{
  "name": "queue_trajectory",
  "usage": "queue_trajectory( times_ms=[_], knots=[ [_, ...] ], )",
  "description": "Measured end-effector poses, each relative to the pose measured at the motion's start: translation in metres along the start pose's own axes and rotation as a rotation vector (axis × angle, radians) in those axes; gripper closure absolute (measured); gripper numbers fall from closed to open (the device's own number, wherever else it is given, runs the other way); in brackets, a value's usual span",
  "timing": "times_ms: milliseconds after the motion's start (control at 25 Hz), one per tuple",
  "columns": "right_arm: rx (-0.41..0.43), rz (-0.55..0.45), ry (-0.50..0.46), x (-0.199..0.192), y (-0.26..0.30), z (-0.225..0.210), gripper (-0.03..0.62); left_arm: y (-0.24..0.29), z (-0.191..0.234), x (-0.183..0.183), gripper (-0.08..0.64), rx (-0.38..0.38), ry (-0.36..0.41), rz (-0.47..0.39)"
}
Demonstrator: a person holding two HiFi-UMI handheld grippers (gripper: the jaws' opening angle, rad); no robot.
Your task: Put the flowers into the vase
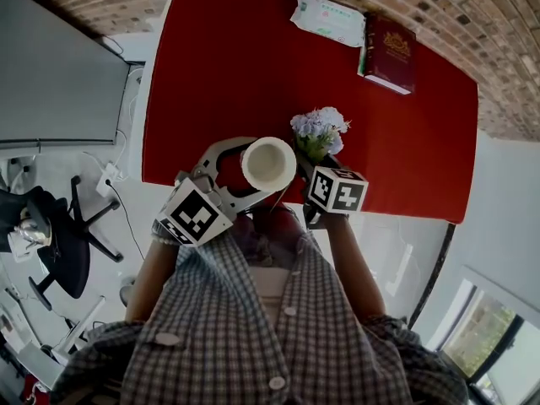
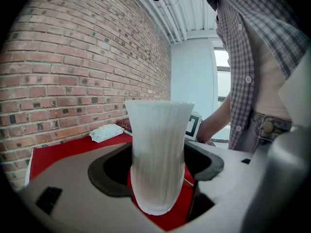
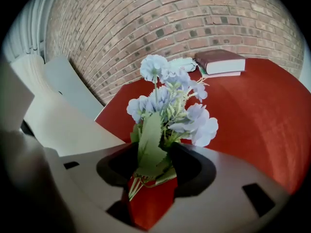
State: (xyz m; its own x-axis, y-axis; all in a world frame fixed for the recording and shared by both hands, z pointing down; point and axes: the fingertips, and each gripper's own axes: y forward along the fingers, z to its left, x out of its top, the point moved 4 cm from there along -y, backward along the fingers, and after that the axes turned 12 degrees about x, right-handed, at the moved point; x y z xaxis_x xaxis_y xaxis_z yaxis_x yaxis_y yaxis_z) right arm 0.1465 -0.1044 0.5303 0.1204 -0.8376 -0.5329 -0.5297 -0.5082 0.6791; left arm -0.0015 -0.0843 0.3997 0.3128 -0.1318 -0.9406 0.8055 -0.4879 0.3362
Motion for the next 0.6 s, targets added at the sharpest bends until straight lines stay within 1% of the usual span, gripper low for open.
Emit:
queue_trajectory(
  times_ms=[120,200,400,520,600],
  knots=[
    [0.004,-0.022,-0.011,0.001,-0.002,0.005,0.427,-0.001,0.0,-0.001,0.219,0.001,-0.002,-0.003],
    [0.008,-0.042,-0.01,0.001,-0.004,0.007,0.456,-0.002,0.001,-0.001,0.219,0.001,-0.005,-0.007],
    [0.021,-0.117,-0.004,0.011,-0.015,0.012,0.511,-0.002,0.002,-0.002,0.219,-0.002,-0.019,-0.017],
    [0.022,-0.172,-0.029,0.024,-0.027,0.018,0.548,-0.002,0.001,-0.003,0.219,-0.007,-0.011,-0.009],
    [0.027,-0.201,-0.052,0.034,-0.033,0.024,0.554,-0.001,0.001,-0.003,0.219,-0.008,-0.009,-0.008]
  ],
)
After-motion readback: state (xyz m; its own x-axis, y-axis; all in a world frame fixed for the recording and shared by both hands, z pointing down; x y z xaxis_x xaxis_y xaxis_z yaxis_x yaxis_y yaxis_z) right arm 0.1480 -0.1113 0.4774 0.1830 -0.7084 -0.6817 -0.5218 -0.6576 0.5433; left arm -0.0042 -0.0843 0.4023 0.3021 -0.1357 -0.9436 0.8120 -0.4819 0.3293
